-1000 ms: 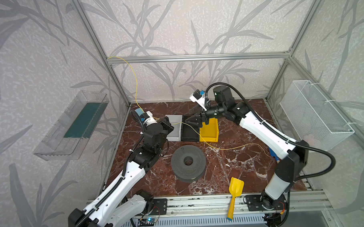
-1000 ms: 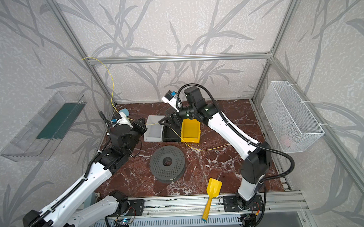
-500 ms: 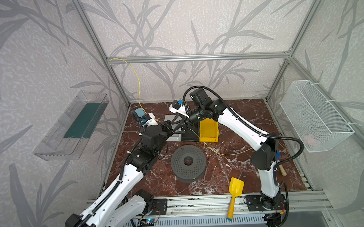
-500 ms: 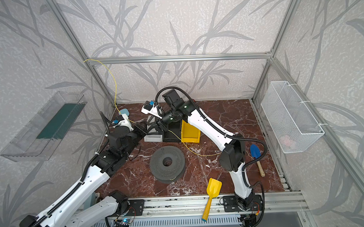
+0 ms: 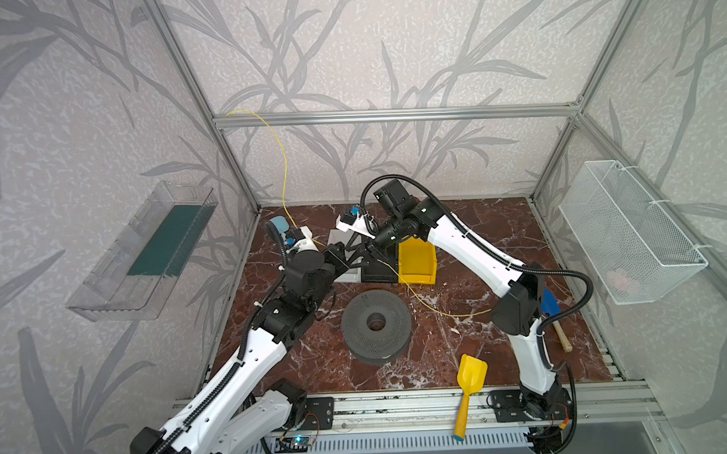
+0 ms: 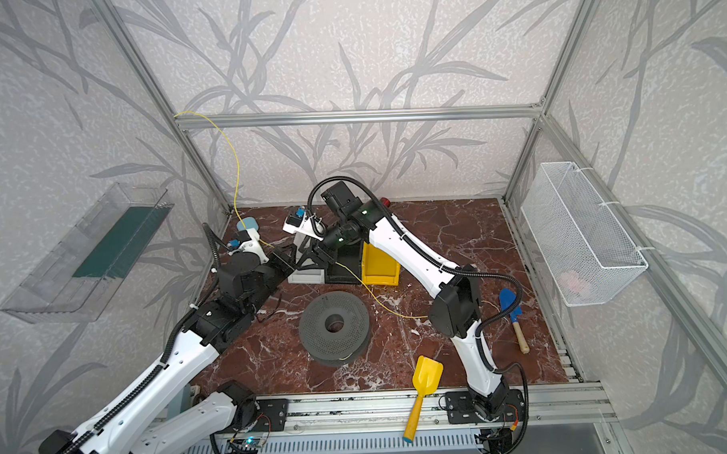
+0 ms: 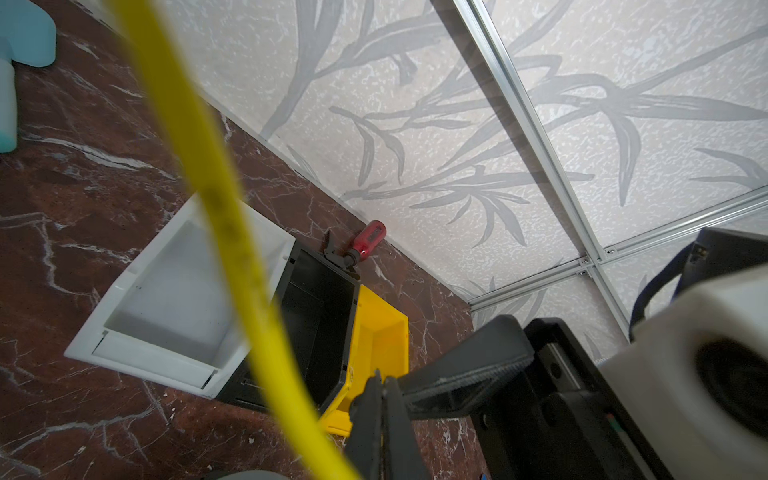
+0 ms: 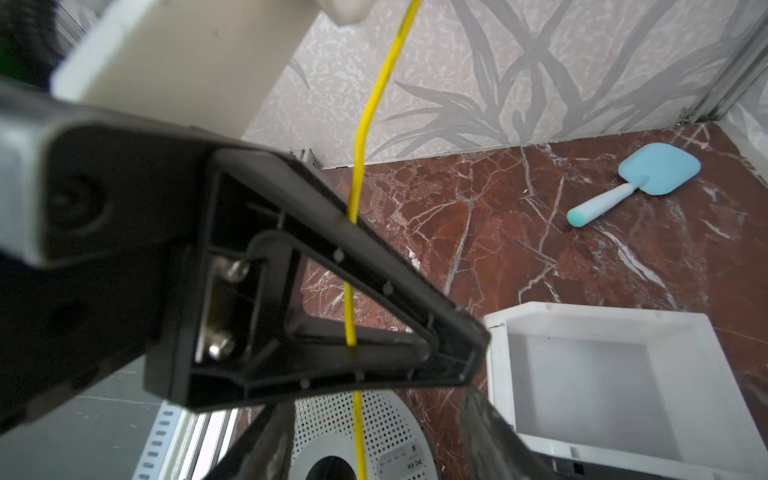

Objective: Wrap the cables
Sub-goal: 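Close the right gripper on the yellow cable beside the left gripper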

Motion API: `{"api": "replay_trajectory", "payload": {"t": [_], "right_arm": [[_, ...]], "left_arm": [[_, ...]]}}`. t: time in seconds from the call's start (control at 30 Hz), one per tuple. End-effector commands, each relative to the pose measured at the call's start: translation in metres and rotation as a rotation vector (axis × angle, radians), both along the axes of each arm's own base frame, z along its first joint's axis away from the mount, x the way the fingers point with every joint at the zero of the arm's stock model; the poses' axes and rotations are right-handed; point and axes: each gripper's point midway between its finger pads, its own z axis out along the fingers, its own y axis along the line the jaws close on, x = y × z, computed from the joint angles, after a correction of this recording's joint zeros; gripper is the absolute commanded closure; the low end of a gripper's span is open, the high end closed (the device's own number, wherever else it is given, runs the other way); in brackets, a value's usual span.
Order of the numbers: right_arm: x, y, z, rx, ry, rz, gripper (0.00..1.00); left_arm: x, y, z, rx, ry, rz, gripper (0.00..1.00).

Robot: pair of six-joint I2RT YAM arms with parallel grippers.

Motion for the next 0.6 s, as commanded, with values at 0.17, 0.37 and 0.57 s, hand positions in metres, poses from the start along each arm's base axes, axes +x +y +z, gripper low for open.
{"api": "replay_trajectory", "payload": {"t": [0.17,0.37,0.57], "right_arm": [[0.0051,0.0074,-0.0073,0.003,0.005,0.0,0.57],[0.006,0.0077,-0.0063,0.0,-0.026,-0.008,1.0],[0.0015,-0.0004,-0.0034,-0.001,-0.055,-0.01,1.0]], "left_arm": [[-0.0039,-0.0062,0.02,-0.035,-0.044,-0.039,1.0],[-0.0053,-0.0068,0.0178,-0.03,-0.038,-0.048,1.0],[-0.0073,-0.011,0.014,-0.006,-0.006,-0.078,0.9]]}}
